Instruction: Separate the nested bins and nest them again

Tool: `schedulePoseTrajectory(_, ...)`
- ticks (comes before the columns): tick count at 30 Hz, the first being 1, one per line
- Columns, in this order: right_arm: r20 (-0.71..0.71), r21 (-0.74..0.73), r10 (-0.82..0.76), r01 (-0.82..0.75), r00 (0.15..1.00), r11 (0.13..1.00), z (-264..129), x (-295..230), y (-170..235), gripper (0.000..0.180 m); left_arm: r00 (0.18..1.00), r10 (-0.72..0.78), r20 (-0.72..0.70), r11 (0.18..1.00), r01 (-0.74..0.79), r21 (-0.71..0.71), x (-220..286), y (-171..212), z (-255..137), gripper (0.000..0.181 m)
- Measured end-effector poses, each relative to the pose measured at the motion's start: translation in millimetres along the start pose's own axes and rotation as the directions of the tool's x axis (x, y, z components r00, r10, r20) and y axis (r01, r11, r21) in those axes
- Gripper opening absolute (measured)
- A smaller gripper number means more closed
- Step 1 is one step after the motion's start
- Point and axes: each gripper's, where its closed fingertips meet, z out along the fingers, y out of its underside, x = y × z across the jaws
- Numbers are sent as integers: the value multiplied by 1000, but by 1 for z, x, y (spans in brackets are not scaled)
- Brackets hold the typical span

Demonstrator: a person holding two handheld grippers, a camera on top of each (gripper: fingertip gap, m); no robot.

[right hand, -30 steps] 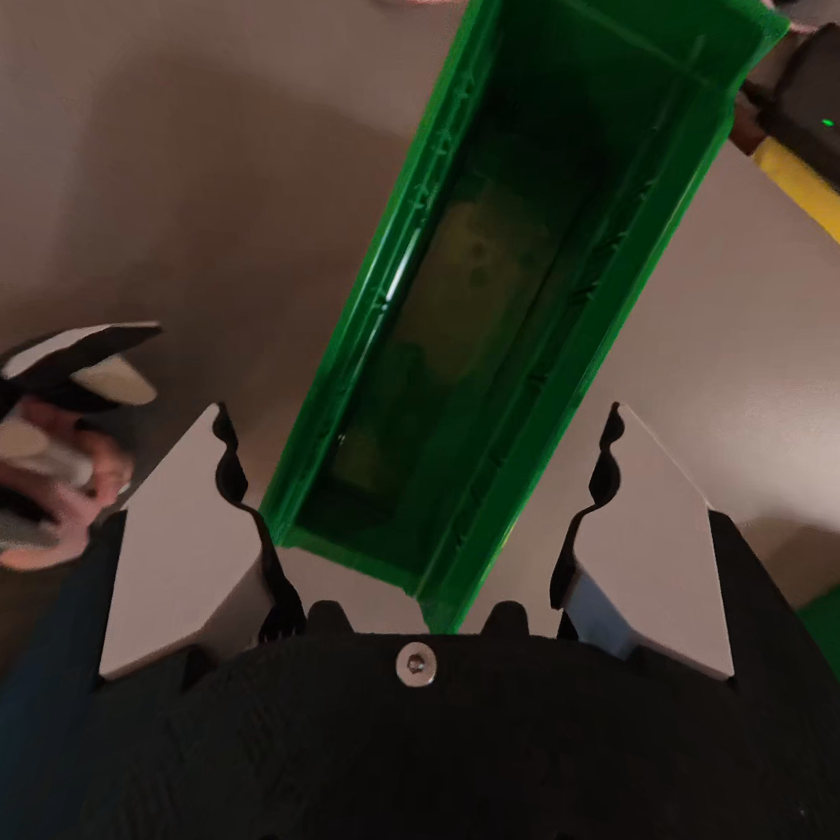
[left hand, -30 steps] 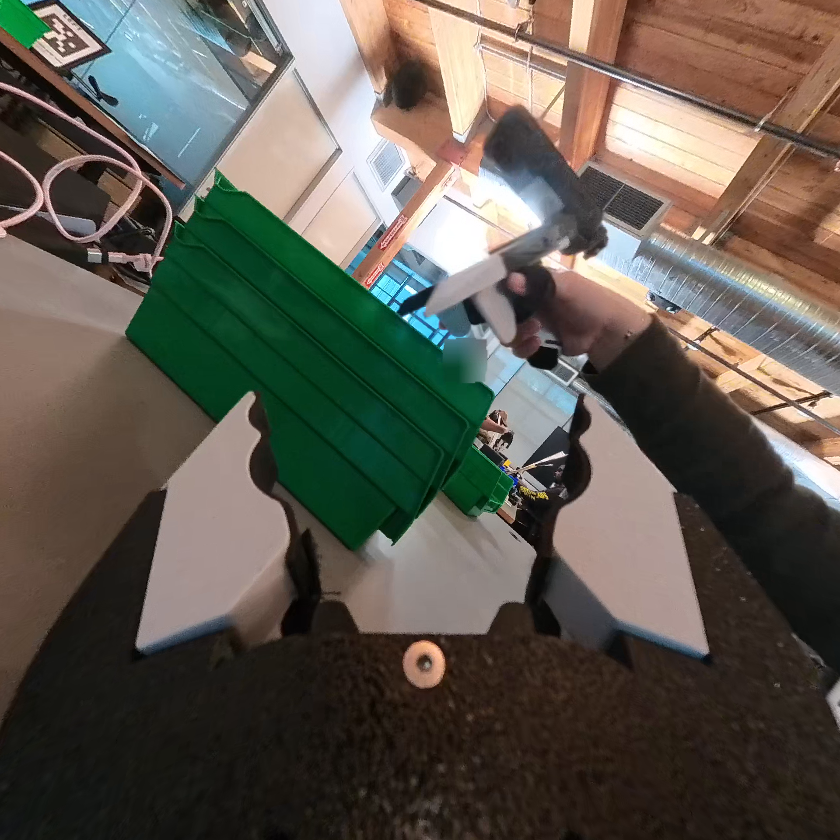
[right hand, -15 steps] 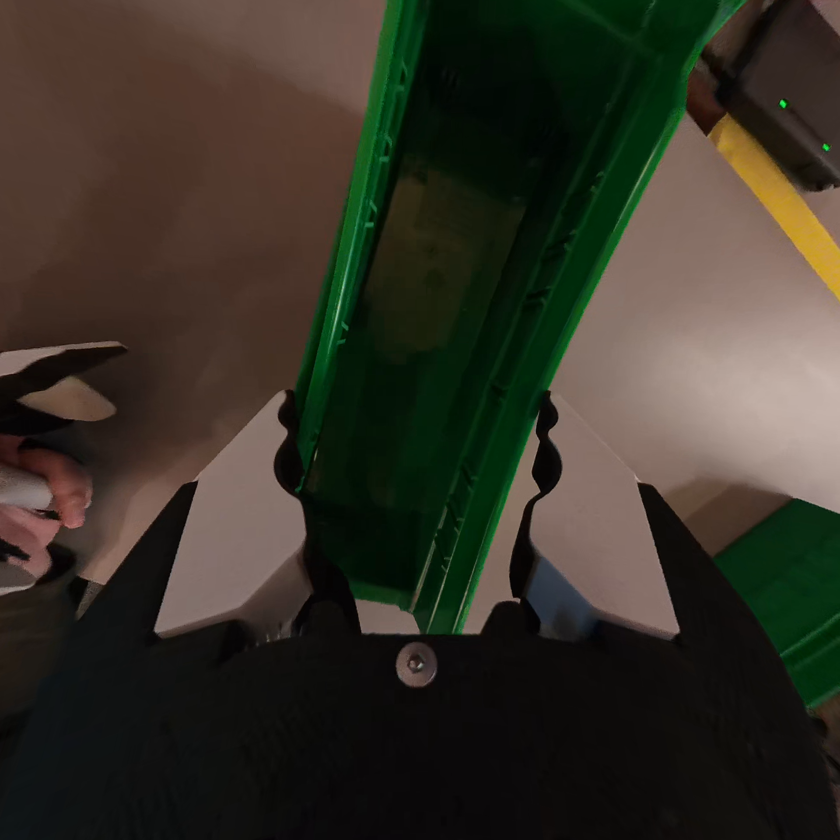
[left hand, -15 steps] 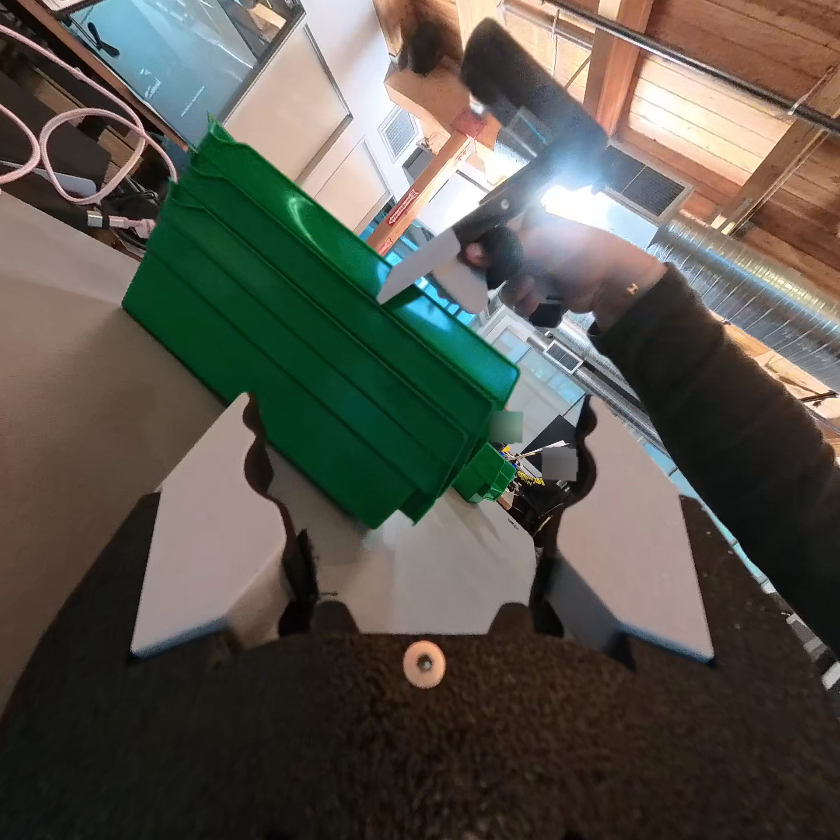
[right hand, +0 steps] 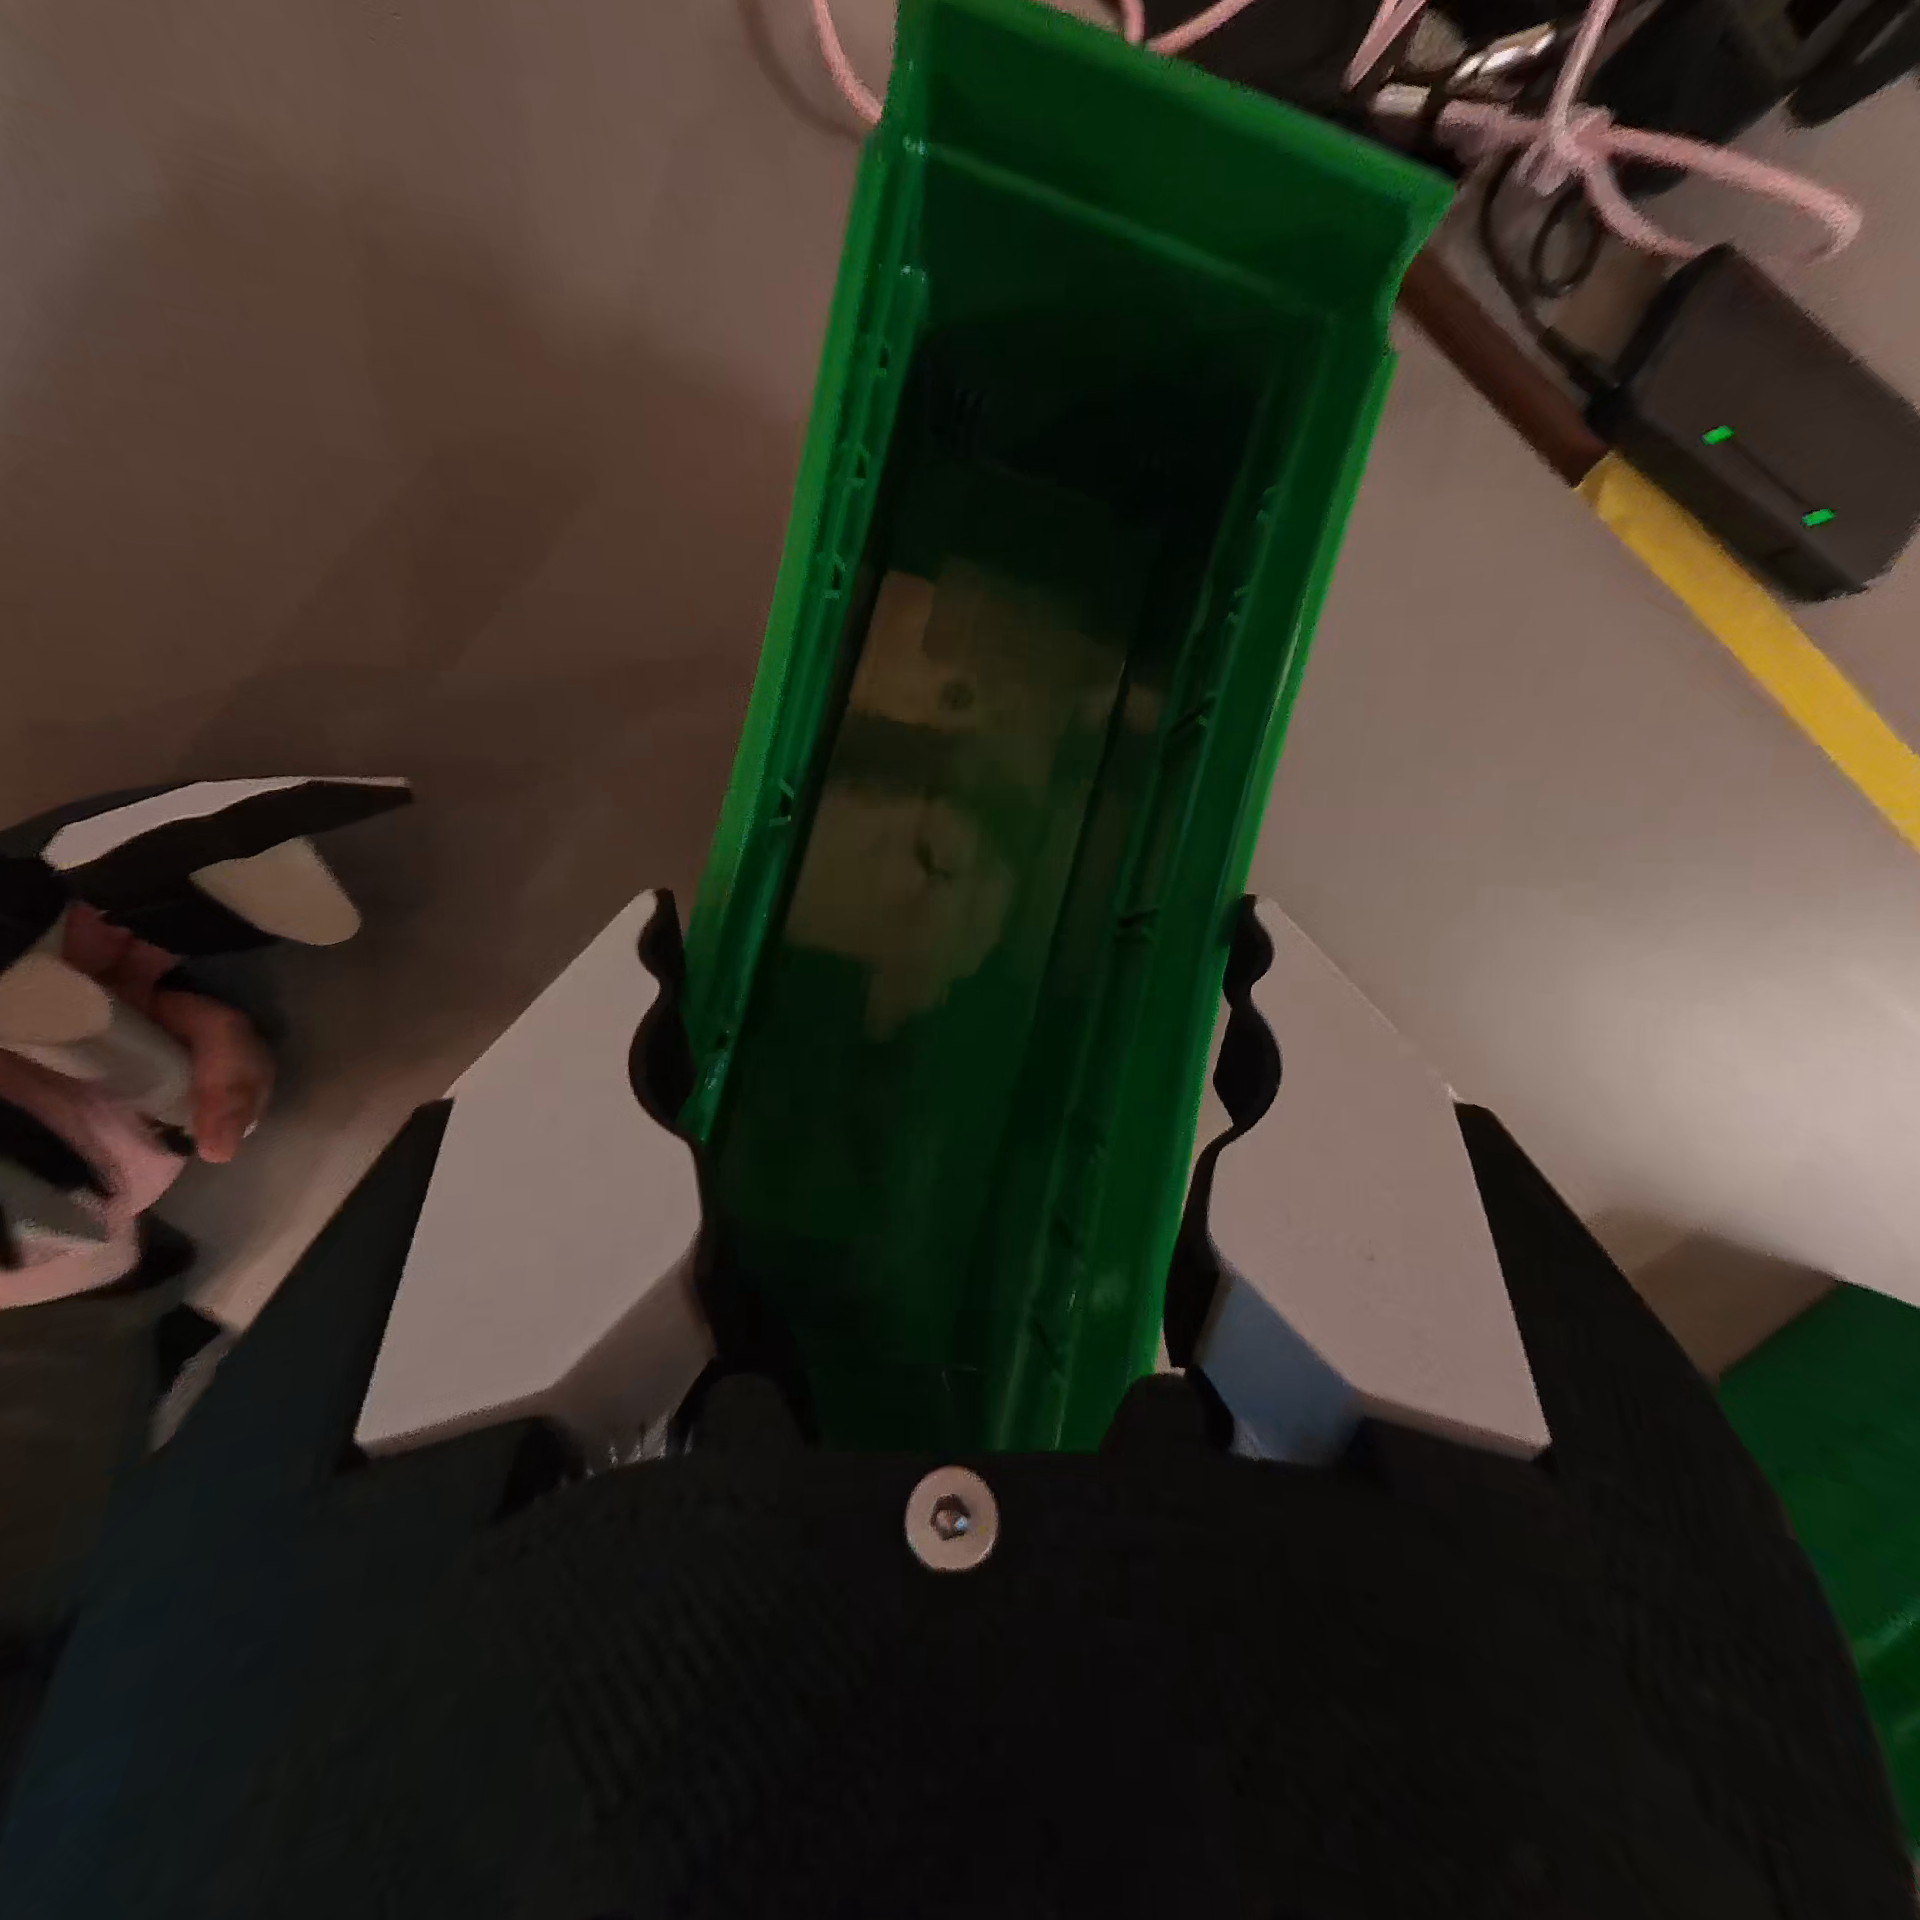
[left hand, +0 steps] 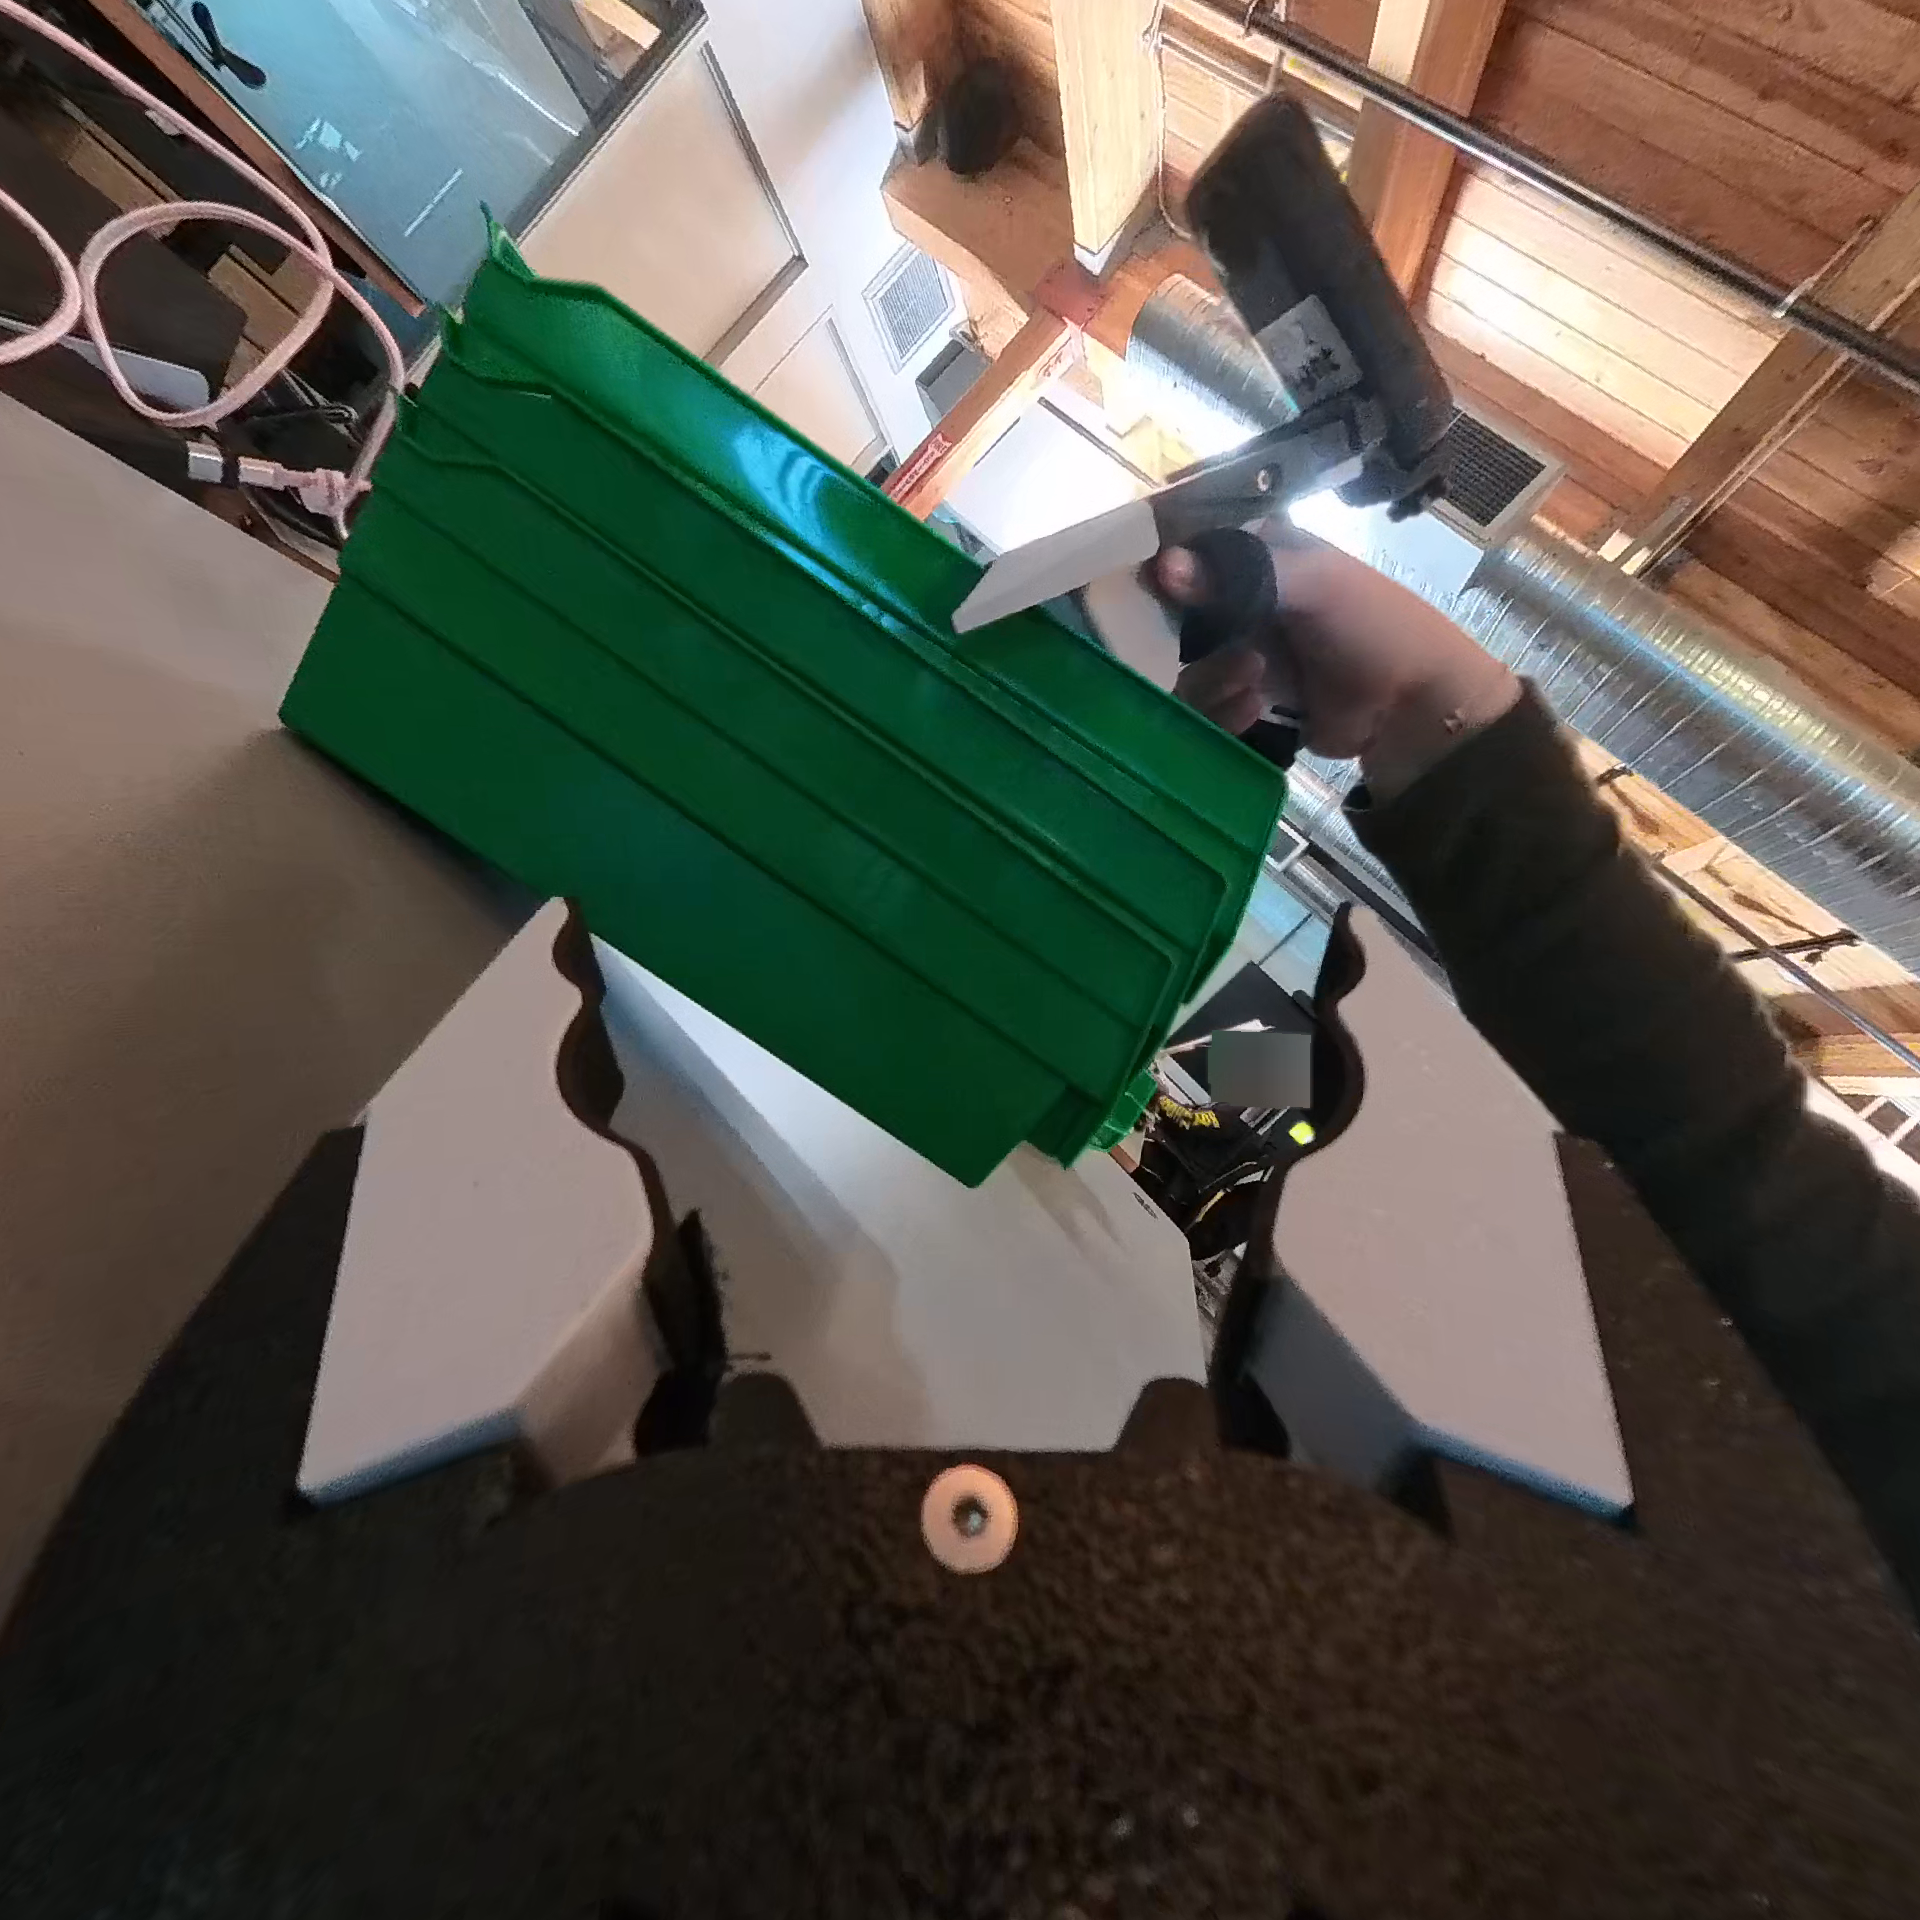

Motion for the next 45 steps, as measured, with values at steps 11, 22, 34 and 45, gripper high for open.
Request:
schedulePoseTrajectory(11, -19, 200, 6, -2, 1000, 980, -68, 24, -21, 97, 1000, -8, -4, 1000, 8, 0, 0, 0, 0, 134)
schedulePoseTrajectory(22, -166, 244, 307, -263, 937, 933, -108, 177, 76, 97, 1000, -26, -9, 1000, 26, 5, -1, 0, -1, 134)
schedulePoseTrajectory(34, -296, 81, 433, -430, 851, 899, -1, 260, 203, 105, 999, -37, -11, 999, 37, 2, -2, 0, 0, 134)
schedulePoseTrajectory(45, -286, 279, 274, -194, 918, 941, -44, 213, 118, 134, 999, -35, -3, 999, 35, 6, -3, 0, -1, 134)
